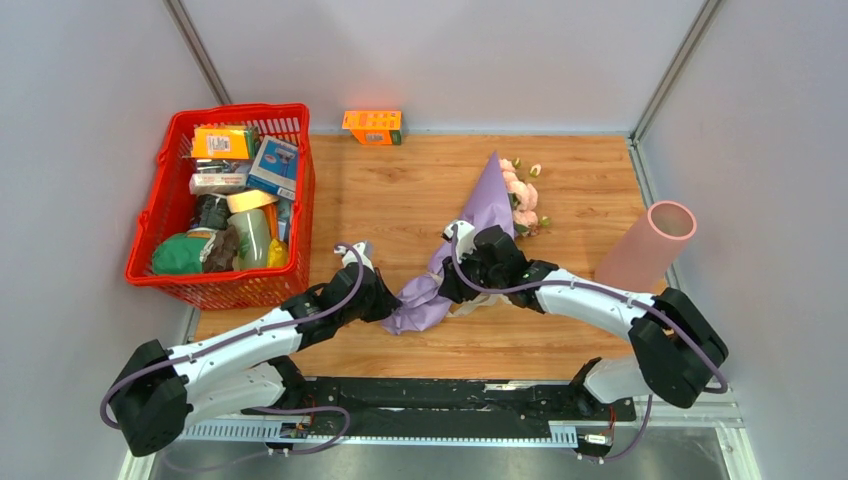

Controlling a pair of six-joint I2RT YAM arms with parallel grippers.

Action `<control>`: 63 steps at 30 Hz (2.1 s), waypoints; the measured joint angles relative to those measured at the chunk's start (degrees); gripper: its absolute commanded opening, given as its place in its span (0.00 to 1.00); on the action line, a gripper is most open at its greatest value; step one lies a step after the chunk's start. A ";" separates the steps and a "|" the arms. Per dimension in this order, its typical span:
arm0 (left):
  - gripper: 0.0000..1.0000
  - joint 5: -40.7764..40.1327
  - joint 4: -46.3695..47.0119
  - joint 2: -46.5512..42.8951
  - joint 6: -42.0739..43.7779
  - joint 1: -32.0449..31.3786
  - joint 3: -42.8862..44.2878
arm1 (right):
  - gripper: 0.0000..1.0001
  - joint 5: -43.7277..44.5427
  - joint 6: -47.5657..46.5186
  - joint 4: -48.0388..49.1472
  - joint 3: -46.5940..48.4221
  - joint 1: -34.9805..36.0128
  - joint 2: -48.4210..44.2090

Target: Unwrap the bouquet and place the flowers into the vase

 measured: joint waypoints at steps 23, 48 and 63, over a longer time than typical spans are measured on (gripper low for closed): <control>0.00 0.61 -0.90 0.70 -0.66 0.00 0.00 | 0.38 2.34 0.22 2.34 -1.77 0.00 0.98; 0.00 1.44 1.22 2.25 -0.90 0.00 0.02 | 0.00 11.30 1.79 12.68 -5.66 0.31 1.20; 0.00 -6.25 -3.58 4.72 -0.61 -0.11 2.12 | 0.00 16.83 2.19 6.91 -3.85 0.44 -6.93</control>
